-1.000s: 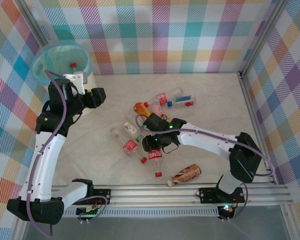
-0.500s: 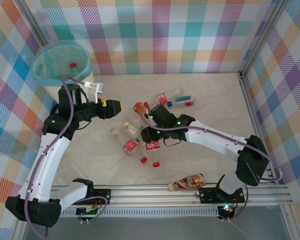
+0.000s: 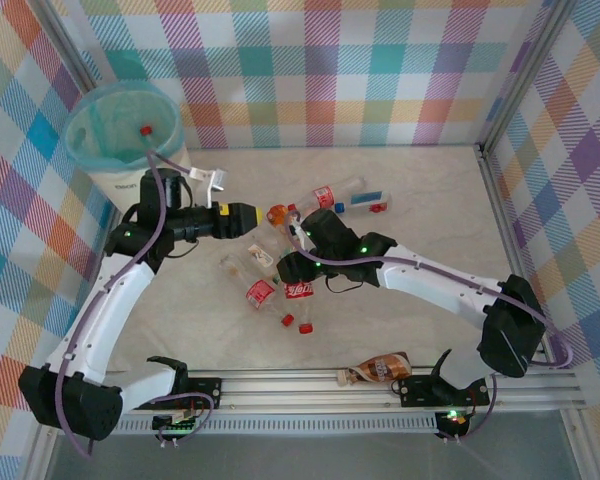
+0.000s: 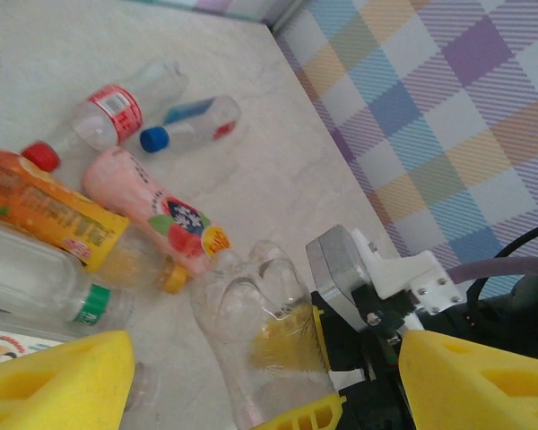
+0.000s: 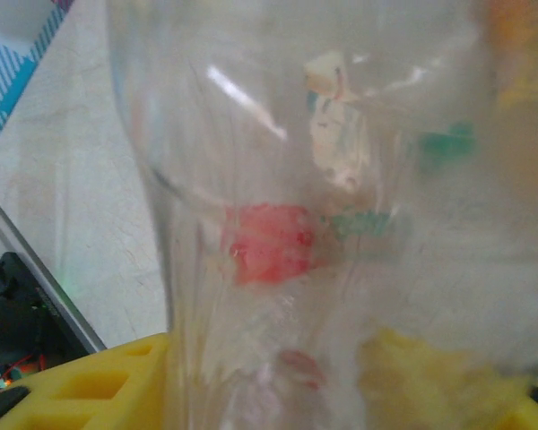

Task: Put the plastic bottles in the bin

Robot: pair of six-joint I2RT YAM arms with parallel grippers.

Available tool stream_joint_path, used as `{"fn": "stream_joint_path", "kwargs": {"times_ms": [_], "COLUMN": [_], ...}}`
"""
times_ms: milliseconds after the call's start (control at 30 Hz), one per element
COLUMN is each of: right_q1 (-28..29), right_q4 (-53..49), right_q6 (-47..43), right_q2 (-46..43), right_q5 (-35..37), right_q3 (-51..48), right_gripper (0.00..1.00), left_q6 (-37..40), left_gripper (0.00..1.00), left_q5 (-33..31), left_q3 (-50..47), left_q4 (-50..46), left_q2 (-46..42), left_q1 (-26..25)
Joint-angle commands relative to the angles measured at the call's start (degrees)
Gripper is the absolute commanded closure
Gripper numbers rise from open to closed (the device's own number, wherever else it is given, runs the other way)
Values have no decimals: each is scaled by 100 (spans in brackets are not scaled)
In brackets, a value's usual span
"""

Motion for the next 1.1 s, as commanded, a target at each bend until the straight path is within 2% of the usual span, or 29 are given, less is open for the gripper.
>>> {"fn": "stream_joint_path", "kwargs": {"times_ms": [0,300,500,867,1000,1067], "right_q1": [3,3,3,3,4,3], "right_q4": [405,787,1716,2303,2358,2386], "right_q6": [-72,-99,-113,-346,-358,-373], "right_q2": [-201,-402,-931,-1164,-1182,-1191], "right_q5": [-228,-330,-339,-747,-808,-853], "right_q3": [-117,-305,-865,-984,-974,-985], "right_gripper": [48,47,48,45,43,42], "left_q6": [-254,-424,-512,-325,-361,-383], "left_gripper": [22,23,23,22,28,36], "left_q5": [329,878,738,720,538,402], "left_q3": [-115,-231,-264,-94,-52,-9], "left_q4": [309,578,557,637,693,703], "left_q2": [93,306,384,683,708,709], "left_q1": [-101,-348,-478,-1091,-1116,-1116]}}
